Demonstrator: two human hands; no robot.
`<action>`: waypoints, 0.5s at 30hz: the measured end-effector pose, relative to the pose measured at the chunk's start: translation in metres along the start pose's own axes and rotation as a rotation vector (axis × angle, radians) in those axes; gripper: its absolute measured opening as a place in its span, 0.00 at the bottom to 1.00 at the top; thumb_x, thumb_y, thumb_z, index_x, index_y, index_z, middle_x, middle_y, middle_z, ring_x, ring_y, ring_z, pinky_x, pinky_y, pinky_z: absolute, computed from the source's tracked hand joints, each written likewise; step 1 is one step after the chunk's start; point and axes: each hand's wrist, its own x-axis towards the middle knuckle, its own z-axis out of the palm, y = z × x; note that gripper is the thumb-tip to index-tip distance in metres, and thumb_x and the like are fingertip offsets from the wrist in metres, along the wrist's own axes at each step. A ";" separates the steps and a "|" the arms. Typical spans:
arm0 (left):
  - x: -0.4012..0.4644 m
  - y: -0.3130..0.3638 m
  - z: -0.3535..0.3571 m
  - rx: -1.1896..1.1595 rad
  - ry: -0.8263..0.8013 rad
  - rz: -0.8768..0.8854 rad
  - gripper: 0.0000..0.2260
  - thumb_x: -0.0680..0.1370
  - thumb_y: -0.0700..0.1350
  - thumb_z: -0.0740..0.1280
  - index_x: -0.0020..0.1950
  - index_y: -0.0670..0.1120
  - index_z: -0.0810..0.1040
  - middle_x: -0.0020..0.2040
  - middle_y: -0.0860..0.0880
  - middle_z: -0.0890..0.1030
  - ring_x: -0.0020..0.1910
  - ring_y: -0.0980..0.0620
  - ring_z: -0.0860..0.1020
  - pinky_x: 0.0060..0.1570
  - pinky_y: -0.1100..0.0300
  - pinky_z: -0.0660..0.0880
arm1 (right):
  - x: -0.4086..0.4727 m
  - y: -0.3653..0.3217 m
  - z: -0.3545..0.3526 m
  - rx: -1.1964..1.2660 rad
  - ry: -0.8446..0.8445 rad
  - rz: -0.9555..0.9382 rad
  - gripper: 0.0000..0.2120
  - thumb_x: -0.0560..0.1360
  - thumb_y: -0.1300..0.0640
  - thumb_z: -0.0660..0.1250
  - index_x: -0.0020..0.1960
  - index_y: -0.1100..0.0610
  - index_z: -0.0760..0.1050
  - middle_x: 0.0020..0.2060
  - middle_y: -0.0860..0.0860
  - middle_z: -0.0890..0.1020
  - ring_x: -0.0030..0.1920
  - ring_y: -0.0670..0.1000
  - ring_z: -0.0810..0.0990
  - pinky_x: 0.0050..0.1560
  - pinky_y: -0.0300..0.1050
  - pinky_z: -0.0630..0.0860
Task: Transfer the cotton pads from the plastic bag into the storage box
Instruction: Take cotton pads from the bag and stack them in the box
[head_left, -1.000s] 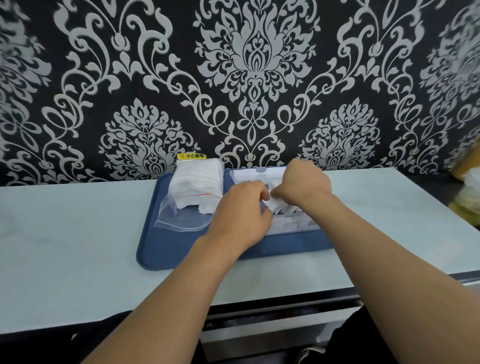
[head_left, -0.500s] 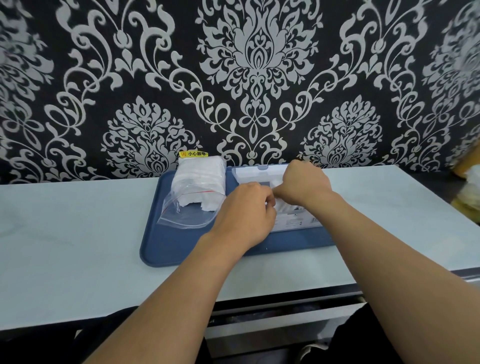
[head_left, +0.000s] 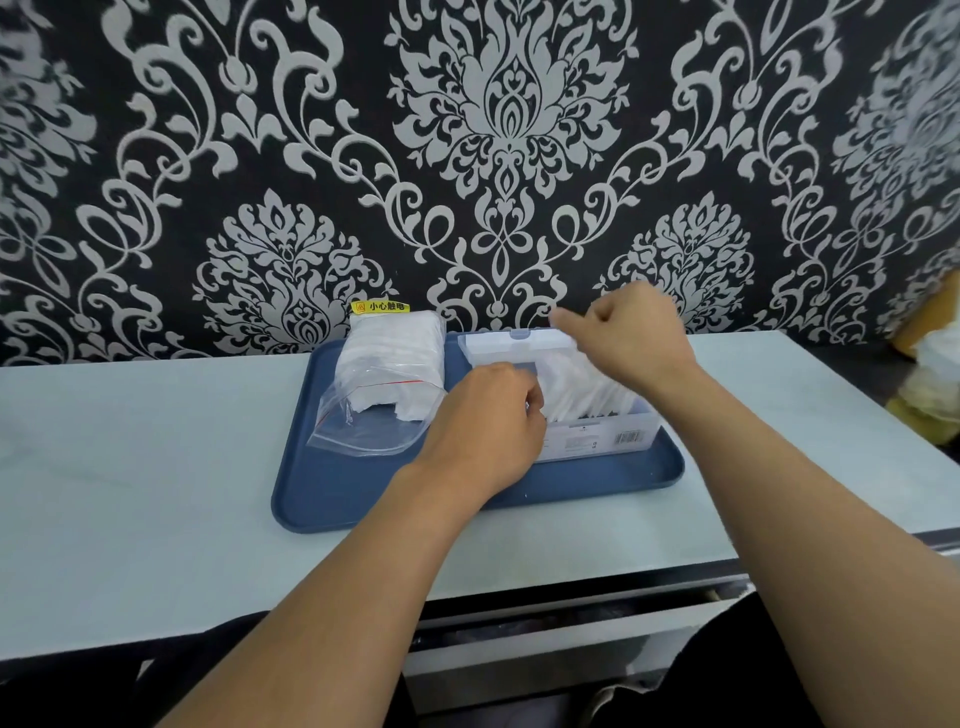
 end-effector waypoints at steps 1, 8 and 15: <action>0.001 0.000 0.000 0.004 -0.001 -0.005 0.09 0.78 0.43 0.64 0.52 0.47 0.83 0.53 0.49 0.84 0.53 0.47 0.80 0.49 0.54 0.78 | -0.003 -0.002 -0.008 0.050 -0.076 0.024 0.24 0.74 0.45 0.69 0.28 0.62 0.76 0.22 0.49 0.79 0.25 0.51 0.75 0.33 0.45 0.76; 0.001 0.000 0.003 0.069 -0.015 0.017 0.10 0.79 0.45 0.62 0.50 0.46 0.83 0.51 0.47 0.82 0.51 0.45 0.79 0.49 0.49 0.78 | -0.022 0.004 0.005 -0.158 -0.625 0.048 0.27 0.79 0.47 0.63 0.23 0.53 0.71 0.20 0.44 0.72 0.28 0.48 0.68 0.34 0.42 0.66; -0.001 0.001 -0.005 -0.047 0.035 0.052 0.08 0.77 0.45 0.67 0.52 0.48 0.84 0.50 0.51 0.83 0.50 0.50 0.80 0.50 0.52 0.78 | -0.018 0.005 0.007 -0.247 -0.578 -0.011 0.18 0.75 0.54 0.69 0.29 0.60 0.74 0.26 0.51 0.74 0.31 0.51 0.70 0.33 0.43 0.68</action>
